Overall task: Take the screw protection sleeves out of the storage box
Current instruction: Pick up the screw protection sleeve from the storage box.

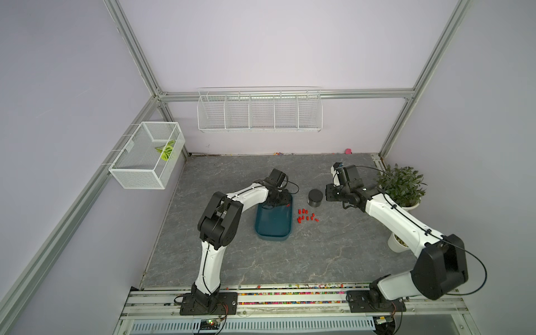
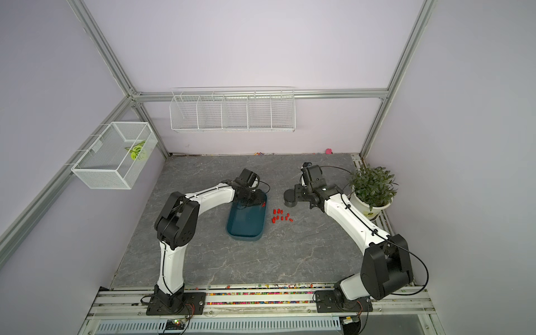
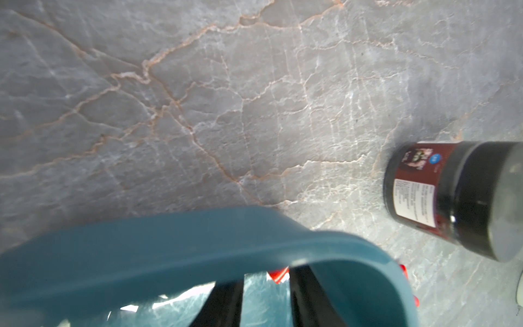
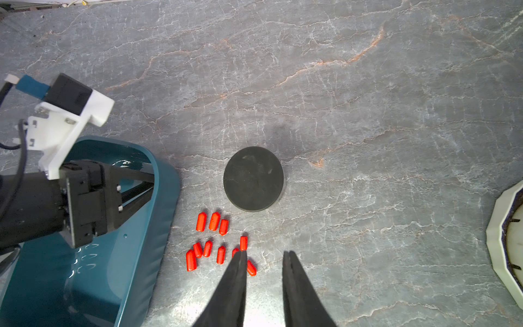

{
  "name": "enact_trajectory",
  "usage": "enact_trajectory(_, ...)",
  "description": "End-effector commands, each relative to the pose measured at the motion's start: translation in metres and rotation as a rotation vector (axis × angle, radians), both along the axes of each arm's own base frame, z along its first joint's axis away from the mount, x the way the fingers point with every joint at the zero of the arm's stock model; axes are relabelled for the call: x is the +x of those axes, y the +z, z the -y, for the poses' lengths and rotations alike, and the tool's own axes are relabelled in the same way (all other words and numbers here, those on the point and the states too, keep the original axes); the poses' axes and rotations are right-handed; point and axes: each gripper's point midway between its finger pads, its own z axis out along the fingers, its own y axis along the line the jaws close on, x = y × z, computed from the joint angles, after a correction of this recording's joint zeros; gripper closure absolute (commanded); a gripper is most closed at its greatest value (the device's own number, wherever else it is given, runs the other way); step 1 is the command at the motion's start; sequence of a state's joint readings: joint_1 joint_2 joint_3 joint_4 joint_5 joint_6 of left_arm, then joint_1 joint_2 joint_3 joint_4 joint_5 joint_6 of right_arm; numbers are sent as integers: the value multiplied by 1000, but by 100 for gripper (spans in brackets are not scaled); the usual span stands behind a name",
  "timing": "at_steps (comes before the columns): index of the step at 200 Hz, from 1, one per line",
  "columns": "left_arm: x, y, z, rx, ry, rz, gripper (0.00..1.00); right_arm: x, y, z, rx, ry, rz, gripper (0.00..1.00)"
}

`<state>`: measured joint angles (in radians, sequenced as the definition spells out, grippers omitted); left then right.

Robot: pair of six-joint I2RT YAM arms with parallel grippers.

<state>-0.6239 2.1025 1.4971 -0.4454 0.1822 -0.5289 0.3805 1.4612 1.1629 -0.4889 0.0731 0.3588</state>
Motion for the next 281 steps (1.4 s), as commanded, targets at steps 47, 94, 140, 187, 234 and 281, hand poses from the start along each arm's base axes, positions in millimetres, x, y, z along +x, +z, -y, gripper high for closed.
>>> enact_trajectory(47, 5, -10, 12, -18, -17, -9, 66, 3, -4, -2, 11, -2, -17, 73)
enact_trajectory(94, 5, -14, 14, -21, -20, -15, 74, 3, -5, -3, 13, 1, -22, 73)
enact_trajectory(140, 5, -17, 14, -18, -21, -21, 83, 4, -5, -3, 12, 2, -23, 73)
enact_trajectory(187, 3, -11, 13, -19, -22, -13, 86, 3, -4, -4, 15, 6, -23, 73)
enact_trajectory(234, 0, 10, 6, -23, -15, 30, 87, 3, 1, -8, 45, 15, -18, 73)
enact_trajectory(281, -6, 40, 1, -59, -16, 80, 87, 0, 5, -36, 168, 112, -42, 74)
